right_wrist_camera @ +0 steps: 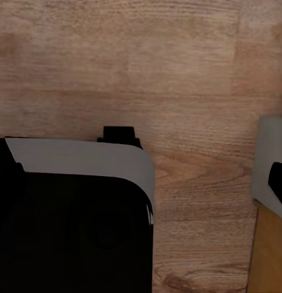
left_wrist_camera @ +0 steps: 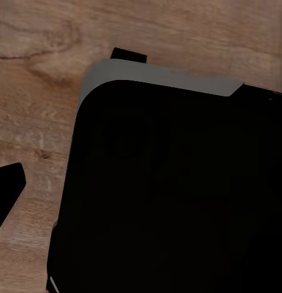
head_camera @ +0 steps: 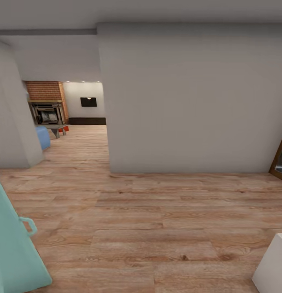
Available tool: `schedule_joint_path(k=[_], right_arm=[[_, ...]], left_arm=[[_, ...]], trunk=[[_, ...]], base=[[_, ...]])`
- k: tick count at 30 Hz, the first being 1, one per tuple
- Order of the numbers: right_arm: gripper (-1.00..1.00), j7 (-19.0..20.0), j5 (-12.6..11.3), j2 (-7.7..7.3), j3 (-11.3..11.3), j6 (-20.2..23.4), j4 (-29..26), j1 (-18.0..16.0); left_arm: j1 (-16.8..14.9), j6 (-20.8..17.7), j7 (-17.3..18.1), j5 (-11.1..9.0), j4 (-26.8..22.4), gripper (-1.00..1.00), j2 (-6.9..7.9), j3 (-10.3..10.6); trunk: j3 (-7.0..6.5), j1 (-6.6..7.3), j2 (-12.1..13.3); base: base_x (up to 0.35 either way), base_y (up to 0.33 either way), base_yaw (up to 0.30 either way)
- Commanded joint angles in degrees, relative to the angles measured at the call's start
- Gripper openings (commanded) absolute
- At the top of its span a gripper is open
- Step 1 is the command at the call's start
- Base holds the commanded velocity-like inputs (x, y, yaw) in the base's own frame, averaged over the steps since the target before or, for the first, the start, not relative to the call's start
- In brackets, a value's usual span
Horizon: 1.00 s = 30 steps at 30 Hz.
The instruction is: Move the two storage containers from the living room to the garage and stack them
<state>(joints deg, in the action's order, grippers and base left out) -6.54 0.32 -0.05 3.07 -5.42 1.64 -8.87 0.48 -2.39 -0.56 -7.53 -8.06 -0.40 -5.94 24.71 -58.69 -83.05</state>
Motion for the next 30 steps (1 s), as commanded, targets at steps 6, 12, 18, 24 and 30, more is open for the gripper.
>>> schedule_joint_path(k=[6,12,18,24,30], right_arm=[[1.0,-0.22,0.04,-0.02,0.34,-0.29,0.18,-0.09],[1.0,-0.23,0.04,-0.04,0.35,-0.3,0.14,-0.08],[1.0,-0.23,0.04,-0.04,0.35,-0.3,0.13,-0.07],[1.0,-0.3,0.04,-0.04,0.35,-0.3,0.12,-0.09],[1.0,-0.31,0.04,-0.04,0.35,-0.3,0.12,-0.07]], left_arm=[[0.05,-0.24,-0.06,-0.38,-0.2,1.0,-0.04,-0.31],[0.05,-0.17,-0.06,-0.38,-0.2,1.0,-0.04,-0.3],[0.05,-0.03,-0.06,-0.38,-0.2,1.0,-0.04,-0.31],[0.05,0.08,-0.06,-0.38,-0.2,1.0,-0.04,-0.33],[0.05,0.11,-0.06,-0.38,-0.2,1.0,-0.04,-0.36]], trunk=[[0.05,-0.04,-0.03],[0.05,-0.04,-0.03],[0.05,-0.04,-0.03],[0.05,-0.04,-0.03],[0.05,-0.04,-0.03]], base=[[0.324,0.0,0.0],[0.323,0.0,0.0],[0.324,0.0,0.0],[0.324,0.0,0.0],[0.324,0.0,0.0]])
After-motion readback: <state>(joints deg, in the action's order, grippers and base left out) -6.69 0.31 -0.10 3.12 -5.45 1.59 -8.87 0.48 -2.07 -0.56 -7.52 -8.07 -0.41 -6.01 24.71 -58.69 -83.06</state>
